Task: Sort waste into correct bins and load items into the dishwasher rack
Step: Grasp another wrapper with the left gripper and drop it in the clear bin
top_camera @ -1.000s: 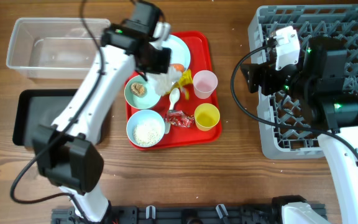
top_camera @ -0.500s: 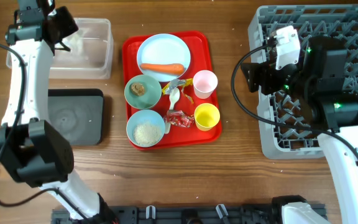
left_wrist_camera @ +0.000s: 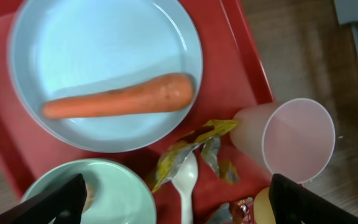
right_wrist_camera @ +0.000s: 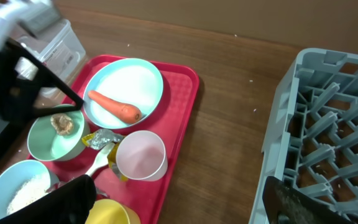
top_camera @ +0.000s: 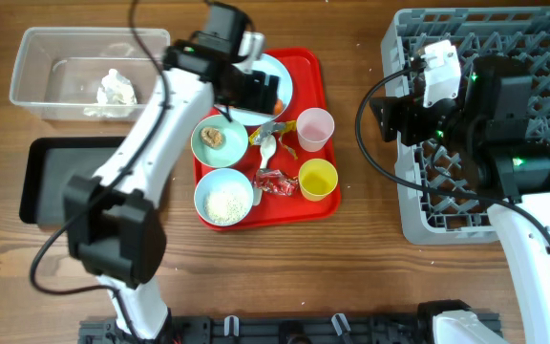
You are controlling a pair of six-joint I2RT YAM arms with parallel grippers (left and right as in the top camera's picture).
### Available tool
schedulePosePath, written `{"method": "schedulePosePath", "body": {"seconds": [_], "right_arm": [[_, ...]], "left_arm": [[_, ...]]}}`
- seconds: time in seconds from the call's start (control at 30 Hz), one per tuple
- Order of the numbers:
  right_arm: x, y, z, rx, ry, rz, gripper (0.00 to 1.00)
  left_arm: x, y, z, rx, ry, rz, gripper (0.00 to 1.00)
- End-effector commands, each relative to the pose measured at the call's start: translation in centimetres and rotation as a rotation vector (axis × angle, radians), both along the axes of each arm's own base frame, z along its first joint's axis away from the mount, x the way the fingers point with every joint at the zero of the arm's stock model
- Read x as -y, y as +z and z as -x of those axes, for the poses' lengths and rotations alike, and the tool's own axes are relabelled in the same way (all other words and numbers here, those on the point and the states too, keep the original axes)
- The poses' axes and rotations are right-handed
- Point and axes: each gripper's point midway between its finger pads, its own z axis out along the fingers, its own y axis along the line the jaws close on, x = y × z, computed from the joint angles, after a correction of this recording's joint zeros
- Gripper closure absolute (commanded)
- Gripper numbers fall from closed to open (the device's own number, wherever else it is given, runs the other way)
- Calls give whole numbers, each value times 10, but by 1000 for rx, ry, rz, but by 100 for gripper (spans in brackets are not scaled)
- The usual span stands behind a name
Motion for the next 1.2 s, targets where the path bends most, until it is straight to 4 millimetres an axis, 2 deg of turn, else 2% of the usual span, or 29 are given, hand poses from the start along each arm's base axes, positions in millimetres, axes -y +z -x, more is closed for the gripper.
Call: {"method": "schedulePosePath", "body": {"seconds": [0.0, 0.07, 0.17, 0.23, 0.3, 0.33, 0.4, 0.43, 0.47, 0.5, 0.57, 0.63, 0.7, 0.73, 0.77, 0.8, 0.83, 0.87, 0.9, 0.93, 1.0, 1.03, 1.07, 1.1, 1.13, 1.17], "right_arm": [[1, 1, -1, -10, -11, -2, 11], [2, -1, 0, -21, -11, 0, 12], [2, -1, 0, -21, -11, 0, 12], [2, -2, 1, -24, -11, 0, 12], [2, -2, 1, -26, -11, 1, 12], [2, -2, 1, -25, -11, 1, 12], [2, -2, 1, -25, -11, 0, 12], [2, -1, 1, -24, -11, 0, 12], [2, -2, 1, -25, -11, 1, 12], [2, -2, 1, -25, -11, 0, 12], [2, -2, 1, -25, -11, 1, 12], [2, -2, 1, -25, -11, 1, 12], [2, -1, 1, -23, -11, 0, 13], [2, -1, 0, -19, -11, -1, 13], [1, 0, -1, -14, -11, -1, 13], [1, 1, -1, -11, -11, -1, 13], [1, 1, -2, -10, -11, -2, 13], [1, 1, -1, -11, -11, -1, 13], [1, 1, -1, -11, -11, -1, 13], [1, 1, -2, -11, -11, -1, 13], [1, 1, -2, -10, -11, -2, 13], [1, 1, -2, -10, -11, -1, 13], [1, 1, -2, -10, -11, -1, 13], [1, 1, -2, -11, -11, -2, 13], [1, 1, -2, -11, -11, -1, 13], [1, 1, -2, -10, -11, -2, 13]], "left_arm": [[13, -49, 1, -61, -55, -61, 8], [13, -72, 1, -103, -56, -78, 12], [22, -106, 10, -174, -168, -69, 23], [24, -119, 13, -200, -181, -71, 31], [23, -123, 14, -208, -181, -74, 45], [23, -123, 14, -207, -181, -74, 59], [24, -123, 13, -206, -178, -72, 74], [24, -123, 13, -207, -179, -70, 85], [26, -122, 14, -209, -177, -62, 90], [27, -120, 13, -210, -167, -53, 95], [34, -105, 15, -207, -164, -4, 96], [39, -69, 14, -169, -166, 48, 96], [28, -16, 2, -74, -124, 74, 96], [3, 17, -14, 12, -37, 63, 96], [-35, 40, -33, 101, 86, 17, 96], [-71, 52, -47, 160, 196, -40, 96], [-116, 57, -61, 208, 317, -118, 96], [-170, 55, -71, 229, 439, -197, 96], [-206, 47, -76, 219, 513, -224, 96], [-239, 37, -80, 206, 576, -228, 96], [-280, 16, -92, 196, 644, -174, 94], [-291, 6, -97, 190, 654, -125, 82], [-295, -3, -99, 173, 651, -81, 31], [-295, -6, -100, 167, 647, -60, 0], [-295, -5, -100, 171, 646, -56, 0], [-285, 6, -99, 182, 624, -37, 0]]}}
